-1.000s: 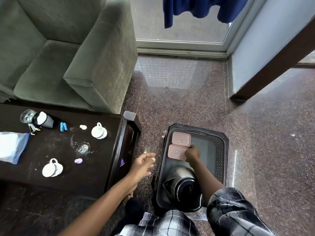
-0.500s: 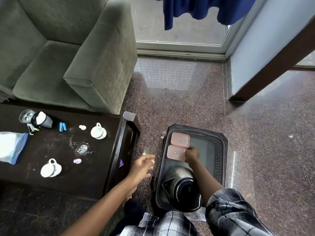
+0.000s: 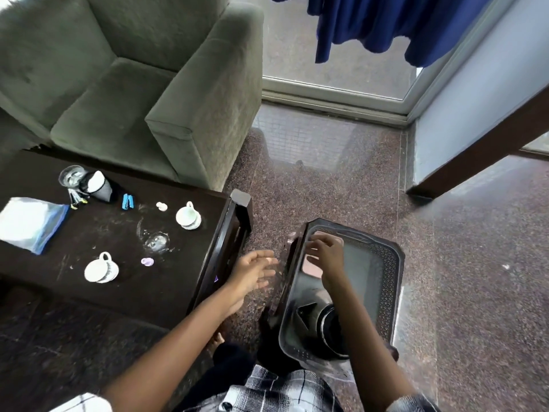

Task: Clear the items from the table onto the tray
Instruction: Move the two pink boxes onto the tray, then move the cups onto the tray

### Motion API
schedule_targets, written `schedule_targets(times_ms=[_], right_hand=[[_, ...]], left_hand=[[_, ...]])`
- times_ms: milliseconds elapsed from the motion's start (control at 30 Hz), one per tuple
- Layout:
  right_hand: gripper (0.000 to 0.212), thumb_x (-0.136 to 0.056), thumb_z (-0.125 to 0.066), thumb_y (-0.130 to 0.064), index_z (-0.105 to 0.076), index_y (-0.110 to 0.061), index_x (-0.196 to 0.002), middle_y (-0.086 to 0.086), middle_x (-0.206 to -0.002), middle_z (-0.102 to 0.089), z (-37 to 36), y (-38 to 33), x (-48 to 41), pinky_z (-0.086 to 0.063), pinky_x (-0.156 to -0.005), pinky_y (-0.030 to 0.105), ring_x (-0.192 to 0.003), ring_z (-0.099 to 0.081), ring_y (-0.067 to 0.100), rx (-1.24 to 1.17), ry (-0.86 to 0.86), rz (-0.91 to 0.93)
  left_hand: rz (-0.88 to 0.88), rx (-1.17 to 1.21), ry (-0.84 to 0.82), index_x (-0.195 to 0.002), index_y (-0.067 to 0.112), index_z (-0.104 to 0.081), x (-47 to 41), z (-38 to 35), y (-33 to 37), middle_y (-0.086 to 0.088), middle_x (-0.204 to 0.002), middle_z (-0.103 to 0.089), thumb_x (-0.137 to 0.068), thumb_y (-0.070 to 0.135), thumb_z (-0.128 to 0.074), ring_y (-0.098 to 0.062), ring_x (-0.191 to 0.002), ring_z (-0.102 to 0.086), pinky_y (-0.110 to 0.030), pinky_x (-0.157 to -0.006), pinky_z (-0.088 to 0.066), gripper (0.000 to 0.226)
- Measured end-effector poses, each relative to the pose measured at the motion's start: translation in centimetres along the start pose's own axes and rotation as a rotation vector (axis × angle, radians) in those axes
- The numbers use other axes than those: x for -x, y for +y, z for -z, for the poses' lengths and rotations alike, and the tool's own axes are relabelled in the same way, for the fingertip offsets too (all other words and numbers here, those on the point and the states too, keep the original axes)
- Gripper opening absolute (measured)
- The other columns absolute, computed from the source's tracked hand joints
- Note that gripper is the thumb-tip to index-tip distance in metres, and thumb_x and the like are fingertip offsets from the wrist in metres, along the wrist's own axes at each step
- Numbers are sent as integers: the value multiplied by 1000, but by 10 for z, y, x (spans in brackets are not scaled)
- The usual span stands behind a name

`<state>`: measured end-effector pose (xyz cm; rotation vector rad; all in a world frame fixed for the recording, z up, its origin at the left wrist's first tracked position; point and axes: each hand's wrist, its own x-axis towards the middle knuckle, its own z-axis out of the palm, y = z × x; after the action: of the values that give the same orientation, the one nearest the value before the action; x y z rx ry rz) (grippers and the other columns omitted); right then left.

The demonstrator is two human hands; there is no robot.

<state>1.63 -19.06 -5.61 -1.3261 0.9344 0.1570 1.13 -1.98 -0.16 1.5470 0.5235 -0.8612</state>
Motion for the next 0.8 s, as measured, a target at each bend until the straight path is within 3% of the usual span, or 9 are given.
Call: schedule_targets(times_ms=[100, 233, 433, 567, 667, 800], right_hand=[[18, -91, -47, 1, -60, -7, -82, 8, -70, -61, -32, 0, 31, -43, -48, 17, -58, -55, 16, 6, -84, 14], [24, -92, -41, 4, -56, -8, -77, 9, -68, -58, -88, 23, 67, -39, -53, 25, -57, -52, 17, 69, -200, -8], [24, -92, -41, 0, -53, -10, -74, 6, -64, -55, -194, 85, 132, -39, -47, 18, -47, -51, 10, 270, -299, -76], [23, -92, -44, -1, -53, -12, -74, 5, -62, -54, -275, 134, 180, -36, -47, 18, -39, -52, 7, 332, -370, -150], [17, -89, -48, -2, -55, -12, -77, 6, -62, -54, -324, 161, 206, -32, -38, 13, -32, -48, 5, 410, -450, -185], [20, -86, -46, 4, -53, -9, -73, 10, -63, -55, -374, 177, 222, -32, -34, 13, -32, -48, 8, 470, -491, -221]], left_hand=[[-17, 42, 15, -106, 19, -59, 13, 29, -4, 0, -108, -66, -96, 14, -46, -19, -97, -63, -32, -86, -49, 17], [-38, 126, 61, -103, 21, -59, 34, 87, -22, 3, -101, -67, -96, 14, -46, -15, -89, -63, -35, -90, -47, 17], [-40, 262, 154, -103, 18, -57, 73, 206, -73, 1, -97, -65, -97, 13, -45, -12, -80, -60, -22, -69, -44, 15], [-48, 300, 216, -97, 22, -58, 106, 301, -118, 5, -93, -66, -97, 14, -44, -11, -81, -60, -22, -70, -43, 16], [-21, 336, 310, -99, 22, -59, 128, 364, -145, 5, -92, -66, -96, 14, -45, -11, -83, -61, -23, -71, -44, 17], [-38, 385, 391, -108, 19, -58, 144, 425, -162, -1, -103, -65, -96, 14, -44, -17, -93, -61, -23, -70, -44, 19]])
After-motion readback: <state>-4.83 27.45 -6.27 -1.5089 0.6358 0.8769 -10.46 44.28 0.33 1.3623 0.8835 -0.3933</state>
